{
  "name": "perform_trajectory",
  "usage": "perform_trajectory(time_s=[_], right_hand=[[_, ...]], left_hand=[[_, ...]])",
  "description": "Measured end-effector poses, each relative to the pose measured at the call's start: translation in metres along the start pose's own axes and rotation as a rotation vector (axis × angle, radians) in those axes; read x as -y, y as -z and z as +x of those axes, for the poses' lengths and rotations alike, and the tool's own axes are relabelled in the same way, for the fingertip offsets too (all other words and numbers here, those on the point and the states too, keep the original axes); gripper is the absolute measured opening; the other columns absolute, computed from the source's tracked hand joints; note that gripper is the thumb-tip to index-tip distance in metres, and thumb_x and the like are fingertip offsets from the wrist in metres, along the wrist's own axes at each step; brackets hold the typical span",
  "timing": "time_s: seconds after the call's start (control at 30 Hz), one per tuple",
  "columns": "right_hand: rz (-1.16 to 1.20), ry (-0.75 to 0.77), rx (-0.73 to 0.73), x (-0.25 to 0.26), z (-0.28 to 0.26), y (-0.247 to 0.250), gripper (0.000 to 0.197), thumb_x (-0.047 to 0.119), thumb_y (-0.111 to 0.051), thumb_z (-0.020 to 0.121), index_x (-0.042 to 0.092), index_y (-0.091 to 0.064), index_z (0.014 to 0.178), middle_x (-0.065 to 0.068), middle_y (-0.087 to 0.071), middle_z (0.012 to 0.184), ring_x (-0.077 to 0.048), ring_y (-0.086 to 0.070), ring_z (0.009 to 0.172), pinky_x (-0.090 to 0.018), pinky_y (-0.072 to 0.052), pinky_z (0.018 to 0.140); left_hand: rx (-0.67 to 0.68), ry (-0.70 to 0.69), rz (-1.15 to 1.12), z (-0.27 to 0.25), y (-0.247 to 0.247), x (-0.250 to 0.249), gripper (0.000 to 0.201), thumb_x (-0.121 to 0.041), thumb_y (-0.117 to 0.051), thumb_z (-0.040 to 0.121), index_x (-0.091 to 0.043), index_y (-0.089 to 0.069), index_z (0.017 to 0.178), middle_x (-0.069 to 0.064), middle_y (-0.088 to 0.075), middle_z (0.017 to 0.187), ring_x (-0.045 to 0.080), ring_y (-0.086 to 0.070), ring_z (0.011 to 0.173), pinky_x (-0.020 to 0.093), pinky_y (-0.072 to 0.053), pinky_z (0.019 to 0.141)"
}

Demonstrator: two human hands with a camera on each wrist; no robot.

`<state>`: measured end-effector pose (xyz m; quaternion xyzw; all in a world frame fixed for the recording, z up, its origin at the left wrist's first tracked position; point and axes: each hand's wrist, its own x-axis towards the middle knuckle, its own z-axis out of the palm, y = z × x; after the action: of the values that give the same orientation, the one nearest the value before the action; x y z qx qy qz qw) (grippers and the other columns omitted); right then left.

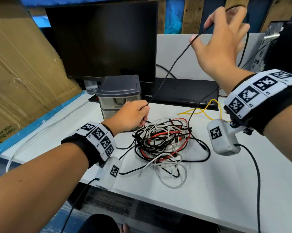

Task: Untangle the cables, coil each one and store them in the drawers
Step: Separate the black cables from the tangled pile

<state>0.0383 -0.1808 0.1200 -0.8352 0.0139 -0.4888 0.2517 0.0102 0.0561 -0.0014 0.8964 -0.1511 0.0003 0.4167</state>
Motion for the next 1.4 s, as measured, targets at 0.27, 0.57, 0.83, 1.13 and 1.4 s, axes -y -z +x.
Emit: perform_trajectory(time_s=[0.27, 0.57, 0.83, 1.13, 1.4], right_hand=[[-0.441, -0.115, 0.652, -0.033, -0.026, -0.005, 0.044, 0.05, -0.065, 0.088, 0.028, -0.05, 0.123, -0.016, -0.035, 0.145, -0.044, -0.027, 0.138, -0.062, -0.025, 0.11], [-0.338, -0.009, 1.385, -0.08, -0.109, -0.019, 0.063, 0.01, -0.064, 0.093, 0.029, -0.04, 0.148, -0.006, -0.051, 0.141, -0.025, -0.049, 0.117, -0.032, -0.041, 0.093], [-0.438, 0.037, 1.181, -0.092, -0.12, -0.038, 0.016, 0.01, -0.054, 0.092, 0.021, -0.053, 0.103, 0.002, -0.054, 0.096, -0.028, -0.053, 0.098, -0.042, -0.043, 0.094], [-0.154, -0.162, 0.677, -0.058, -0.038, -0.001, 0.023, 0.007, -0.052, 0.085, 0.006, -0.073, 0.094, -0.02, -0.068, 0.103, -0.04, -0.059, 0.105, -0.03, -0.044, 0.078], [0.137, -0.263, 0.298, -0.039, -0.025, 0.01, 0.029, 0.001, -0.041, 0.07, 0.001, -0.07, 0.074, -0.023, -0.064, 0.079, -0.038, -0.059, 0.081, -0.029, -0.045, 0.063]], left_hand=[[-0.001, 0.004, -0.026, 0.001, 0.007, -0.002, 0.031, -0.022, -0.044, 0.109, -0.007, -0.06, 0.087, 0.016, -0.072, 0.092, 0.023, -0.071, 0.075, 0.034, -0.063, 0.075], [-0.017, 0.014, -0.098, -0.006, 0.007, -0.003, 0.056, -0.041, -0.039, 0.109, 0.005, -0.065, 0.089, 0.02, -0.073, 0.092, 0.019, -0.072, 0.073, 0.034, -0.064, 0.079], [-0.05, -0.006, -0.111, -0.007, 0.008, -0.008, 0.067, -0.048, -0.033, 0.109, -0.003, -0.07, 0.077, 0.016, -0.075, 0.083, 0.022, -0.075, 0.075, 0.039, -0.063, 0.084], [-0.069, 0.019, 0.023, -0.008, 0.008, -0.006, 0.069, -0.043, -0.044, 0.108, 0.0, -0.076, 0.063, 0.01, -0.075, 0.068, 0.025, -0.074, 0.065, 0.027, -0.061, 0.077], [-0.04, 0.041, 0.058, -0.009, 0.009, -0.007, 0.062, -0.036, -0.047, 0.107, 0.002, -0.077, 0.068, 0.015, -0.075, 0.069, 0.026, -0.076, 0.069, 0.033, -0.063, 0.083]])
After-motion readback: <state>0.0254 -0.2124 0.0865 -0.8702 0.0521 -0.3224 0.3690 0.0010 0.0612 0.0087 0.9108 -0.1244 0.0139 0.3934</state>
